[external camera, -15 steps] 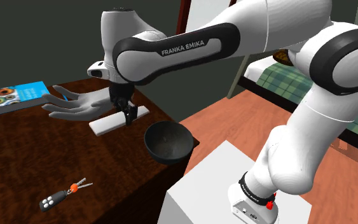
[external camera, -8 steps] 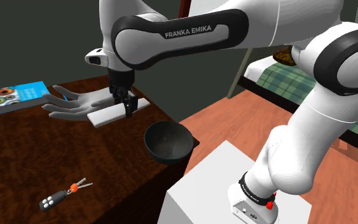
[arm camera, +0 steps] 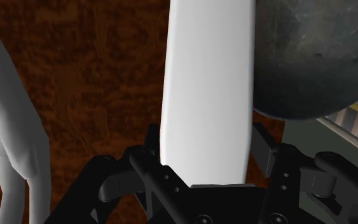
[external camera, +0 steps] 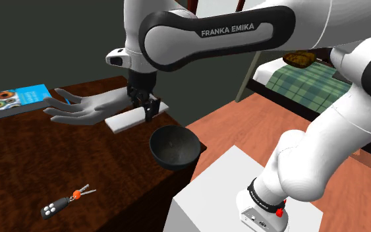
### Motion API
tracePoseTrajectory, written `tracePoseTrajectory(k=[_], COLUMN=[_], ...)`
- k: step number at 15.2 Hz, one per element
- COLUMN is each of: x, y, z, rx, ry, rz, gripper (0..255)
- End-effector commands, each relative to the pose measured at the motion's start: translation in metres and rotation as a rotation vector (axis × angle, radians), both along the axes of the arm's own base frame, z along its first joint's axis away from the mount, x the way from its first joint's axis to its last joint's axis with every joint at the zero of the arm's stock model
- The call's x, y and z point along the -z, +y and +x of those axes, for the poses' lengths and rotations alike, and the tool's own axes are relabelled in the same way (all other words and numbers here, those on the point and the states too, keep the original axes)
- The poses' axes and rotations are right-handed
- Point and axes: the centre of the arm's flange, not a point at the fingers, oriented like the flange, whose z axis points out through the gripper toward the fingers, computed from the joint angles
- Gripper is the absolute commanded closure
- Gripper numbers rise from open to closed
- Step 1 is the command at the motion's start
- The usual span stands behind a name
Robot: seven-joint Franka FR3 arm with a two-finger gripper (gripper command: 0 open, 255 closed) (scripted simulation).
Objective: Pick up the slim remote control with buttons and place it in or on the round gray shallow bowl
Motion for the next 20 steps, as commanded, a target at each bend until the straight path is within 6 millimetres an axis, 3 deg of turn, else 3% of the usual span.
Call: tracePoseTrajectory(k=[1, 9, 20], x=[-0.001, -0.002, 0.056], y=[-0.015, -0.071, -0.071], z=[-0.023, -0.114, -0.114], rx=[0.0, 0.0, 0.0], ry=[0.0, 0.0, 0.0], rz=[0.0, 0.0, 0.0], gripper=[255, 255, 255])
